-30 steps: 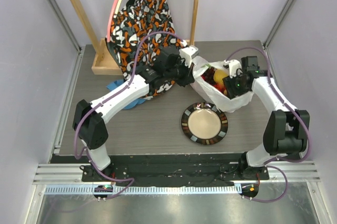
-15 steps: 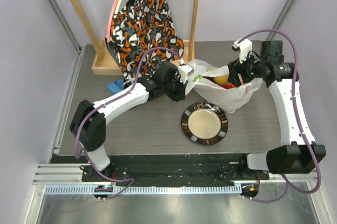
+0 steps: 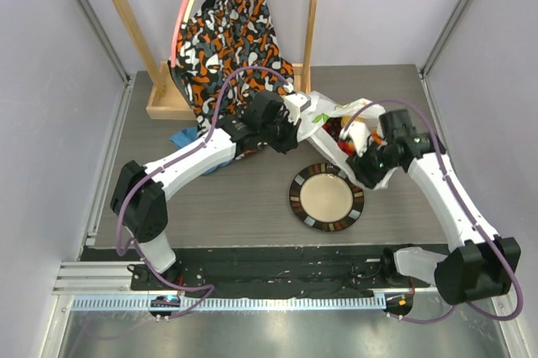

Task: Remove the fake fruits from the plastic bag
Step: Adjust the plastic bag at the center of the board, then take out the fake fruit from the plastic bag.

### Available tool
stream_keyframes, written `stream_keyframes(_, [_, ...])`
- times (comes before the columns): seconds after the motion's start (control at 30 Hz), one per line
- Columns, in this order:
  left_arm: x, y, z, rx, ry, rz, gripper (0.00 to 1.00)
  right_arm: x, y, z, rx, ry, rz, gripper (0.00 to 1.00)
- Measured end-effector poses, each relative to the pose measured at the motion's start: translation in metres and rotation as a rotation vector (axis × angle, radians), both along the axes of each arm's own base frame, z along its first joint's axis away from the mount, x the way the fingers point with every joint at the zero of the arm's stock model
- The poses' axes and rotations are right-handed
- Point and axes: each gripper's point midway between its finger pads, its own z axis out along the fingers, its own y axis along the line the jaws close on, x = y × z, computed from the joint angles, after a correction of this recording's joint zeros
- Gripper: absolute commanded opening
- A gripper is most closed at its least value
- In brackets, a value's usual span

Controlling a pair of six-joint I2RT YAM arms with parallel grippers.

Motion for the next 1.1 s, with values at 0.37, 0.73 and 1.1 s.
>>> stream_keyframes(0.37, [0.004, 0.009, -0.002, 0.008, 0.002, 0.021, 0.0, -0.014, 0.02, 0.012, 0.017, 0.021, 0.114, 0.54])
stream_keyframes(0.73, [-0.002, 0.012, -0.005, 0.009, 0.015, 0.014, 0.0, 0.084, 0.023, 0.01, -0.02, -0.107, -0.026, 0.5])
stream_keyframes(1.1, [-0.004, 0.011, -0.005, 0.005, 0.02, 0.006, 0.0, 0.123, 0.014, -0.048, -0.097, -0.05, -0.124, 0.55])
